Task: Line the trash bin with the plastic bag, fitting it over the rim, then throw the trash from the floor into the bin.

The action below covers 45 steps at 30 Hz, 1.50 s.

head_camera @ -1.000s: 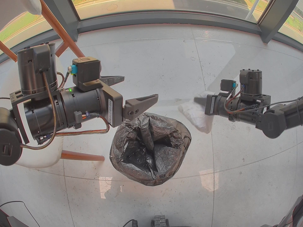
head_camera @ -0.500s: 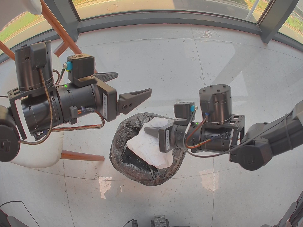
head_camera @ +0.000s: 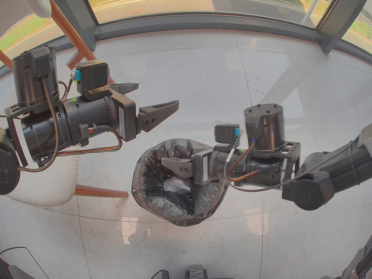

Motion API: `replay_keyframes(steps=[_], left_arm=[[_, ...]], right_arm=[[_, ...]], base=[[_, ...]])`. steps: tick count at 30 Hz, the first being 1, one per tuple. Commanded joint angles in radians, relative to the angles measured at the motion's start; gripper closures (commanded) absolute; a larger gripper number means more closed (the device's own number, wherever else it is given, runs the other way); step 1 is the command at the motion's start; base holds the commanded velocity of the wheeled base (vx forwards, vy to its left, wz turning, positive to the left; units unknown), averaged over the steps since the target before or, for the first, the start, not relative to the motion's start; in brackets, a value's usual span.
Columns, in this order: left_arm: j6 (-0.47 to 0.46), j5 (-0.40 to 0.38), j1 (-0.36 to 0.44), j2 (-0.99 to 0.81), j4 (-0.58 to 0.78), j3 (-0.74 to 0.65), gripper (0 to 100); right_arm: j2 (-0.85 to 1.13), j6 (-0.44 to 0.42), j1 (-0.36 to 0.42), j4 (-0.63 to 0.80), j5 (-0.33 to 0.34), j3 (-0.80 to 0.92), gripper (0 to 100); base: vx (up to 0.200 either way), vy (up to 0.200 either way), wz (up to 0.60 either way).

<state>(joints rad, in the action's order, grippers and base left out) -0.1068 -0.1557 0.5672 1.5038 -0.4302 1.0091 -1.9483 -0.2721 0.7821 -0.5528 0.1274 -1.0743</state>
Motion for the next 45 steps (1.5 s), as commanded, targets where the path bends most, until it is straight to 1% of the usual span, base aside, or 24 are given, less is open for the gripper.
replay_keyframes(steps=[1,4,8,9,10,11,12,16,18,21,24,28,31,33,34,35,36,37,38,39,40,41,42,45], left_arm=[[0.001,0.002,-0.001,-0.042,0.001,0.002,0],[0.007,0.024,-0.007,-0.097,0.002,-0.014,0],[0.059,0.081,-0.032,-0.188,0.004,-0.047,0],[0.070,0.094,-0.041,-0.212,0.004,-0.064,0],[0.093,0.120,-0.079,-0.266,0.002,-0.107,0],[0.093,0.120,-0.079,-0.266,0.002,-0.107,0],[0.108,0.131,-0.165,-0.373,0.004,-0.193,0],[0.118,0.142,-0.291,-0.528,0.013,-0.336,0],[0.134,0.174,-0.375,-0.605,0.013,-0.425,0],[0.159,0.249,-0.497,-0.735,0.011,-0.569,0],[0.167,0.257,-0.572,-0.893,0.019,-0.744,0],[0.170,0.251,-0.575,-1.125,0.108,-0.916,0],[0.164,0.223,-0.575,-1.329,0.317,-0.942,0],[0.157,0.170,-0.572,-1.481,0.493,-0.946,0],[0.141,0.154,-0.566,-1.504,0.551,-0.955,0],[0.119,0.148,-0.564,-1.501,0.547,-0.966,0],[0.118,0.148,-0.563,-1.498,0.541,-0.969,0],[0.113,0.142,-0.564,-1.485,0.490,-0.986,0],[0.110,0.139,-0.564,-1.490,0.452,-1.000,0],[0.110,0.139,-0.564,-1.490,0.447,-1.001,0],[0.108,0.139,-0.564,-1.490,0.450,-1.001,0],[0.110,0.139,-0.564,-1.490,0.453,-1.000,0],[0.111,0.139,-0.566,-1.490,0.453,-1.000,0],[0.127,0.145,-0.567,-1.490,0.453,-1.000,0]], right_arm=[[0.140,-0.002,-0.067,-0.001,-0.025,0.089,0],[0.295,-0.001,-0.207,-0.003,-0.038,0.226,0],[0.463,-0.001,-0.409,-0.049,-0.037,0.407,0],[0.508,-0.001,-0.448,-0.058,-0.037,0.458,0],[0.595,0.002,-0.512,-0.065,-0.035,0.550,0],[0.595,0.002,-0.512,-0.065,-0.035,0.550,0],[0.747,0.001,-0.606,-0.067,-0.034,0.686,0],[1.002,-0.001,-0.698,-0.052,-0.029,0.821,0],[1.111,0.007,-0.721,-0.050,-0.029,0.884,0],[1.217,0.039,-0.724,-0.050,-0.031,0.953,0],[1.316,0.113,-0.725,-0.050,-0.029,1.004,0],[1.427,0.175,-0.756,-0.042,-0.029,1.074,0],[1.536,0.194,-0.793,0.086,-0.029,1.073,0],[1.642,0.205,-0.808,0.206,-0.028,1.074,0],[1.700,0.215,-0.808,0.272,-0.028,1.074,0],[1.773,0.232,-0.802,0.355,-0.028,1.074,0],[1.784,0.235,-0.801,0.367,-0.028,1.074,0],[1.885,0.274,-0.801,0.479,-0.029,1.074,0],[1.948,0.304,-0.787,0.562,-0.045,1.067,0],[1.948,0.307,-0.784,0.591,-0.066,1.064,0],[1.948,0.304,-0.782,0.591,-0.083,1.064,0],[1.936,0.260,-0.781,0.571,-0.158,1.068,0],[1.933,0.237,-0.782,0.562,-0.186,1.070,0],[1.938,0.232,-0.782,0.568,-0.181,1.068,0]], base=[[0.000,0.000,0.00],[0.000,0.000,0.00],[0.000,0.000,0.00],[0.000,0.000,0.00],[0.000,0.000,0.00],[0.000,0.000,0.00],[0.000,0.000,0.00],[0.000,0.000,0.00],[0.000,0.000,0.00],[0.000,0.000,0.00],[0.000,0.000,0.00],[0.000,0.000,0.00],[0.000,0.000,0.00],[0.000,0.000,0.00],[0.000,0.000,0.00],[0.000,0.000,0.00],[0.000,0.000,0.00],[0.000,0.000,0.00],[0.000,0.000,0.00],[0.000,0.000,0.00],[0.000,0.000,0.00],[0.000,0.000,0.00],[0.000,0.000,0.00],[0.000,0.000,0.00]])
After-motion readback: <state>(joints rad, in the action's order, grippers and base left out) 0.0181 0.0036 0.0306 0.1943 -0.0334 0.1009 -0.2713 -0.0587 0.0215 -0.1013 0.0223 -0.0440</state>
